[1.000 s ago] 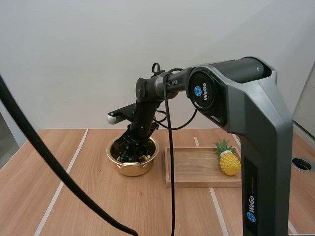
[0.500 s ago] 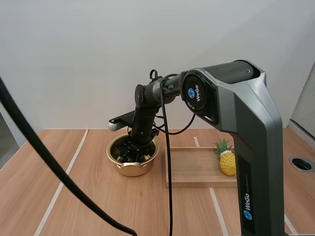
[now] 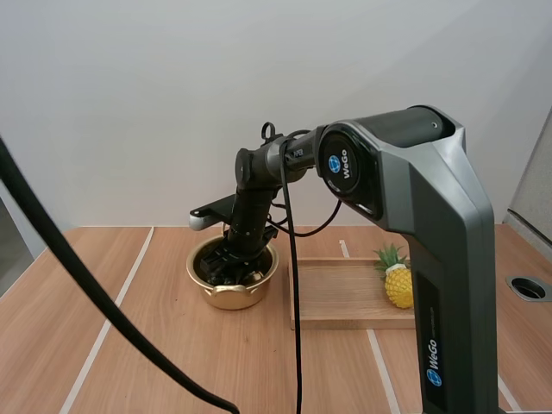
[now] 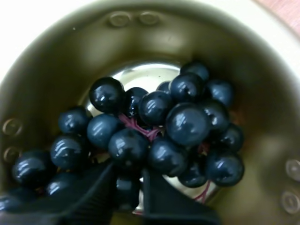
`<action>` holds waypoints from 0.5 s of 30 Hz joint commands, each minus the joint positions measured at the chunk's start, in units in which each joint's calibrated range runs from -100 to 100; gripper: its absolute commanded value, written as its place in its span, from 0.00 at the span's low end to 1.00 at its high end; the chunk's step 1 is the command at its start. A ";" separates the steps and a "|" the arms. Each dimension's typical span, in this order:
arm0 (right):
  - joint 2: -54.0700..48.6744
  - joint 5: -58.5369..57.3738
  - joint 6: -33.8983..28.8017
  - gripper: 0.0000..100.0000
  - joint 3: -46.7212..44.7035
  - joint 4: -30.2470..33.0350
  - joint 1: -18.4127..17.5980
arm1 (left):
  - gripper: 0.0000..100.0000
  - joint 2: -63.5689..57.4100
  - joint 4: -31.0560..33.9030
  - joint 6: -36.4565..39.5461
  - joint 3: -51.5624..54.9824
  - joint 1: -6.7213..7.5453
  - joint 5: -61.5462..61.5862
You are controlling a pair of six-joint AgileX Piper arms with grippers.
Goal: Open the pot, put the grape inside, and close it
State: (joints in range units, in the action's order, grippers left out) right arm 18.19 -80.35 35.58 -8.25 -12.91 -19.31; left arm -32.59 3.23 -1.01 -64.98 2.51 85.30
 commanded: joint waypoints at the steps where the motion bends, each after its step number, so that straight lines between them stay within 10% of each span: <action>1: 0.10 2.04 0.21 1.00 0.33 -0.45 -0.04 | 0.00 0.07 0.80 0.21 -0.07 0.12 -0.58; 15: -2.52 2.42 0.63 1.00 0.33 -1.49 -0.04 | 0.00 0.07 0.89 0.21 -0.07 0.12 0.34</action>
State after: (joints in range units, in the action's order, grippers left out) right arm 17.86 -77.65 35.58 -8.25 -12.04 -19.24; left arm -32.59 3.34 -1.01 -64.98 2.51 86.20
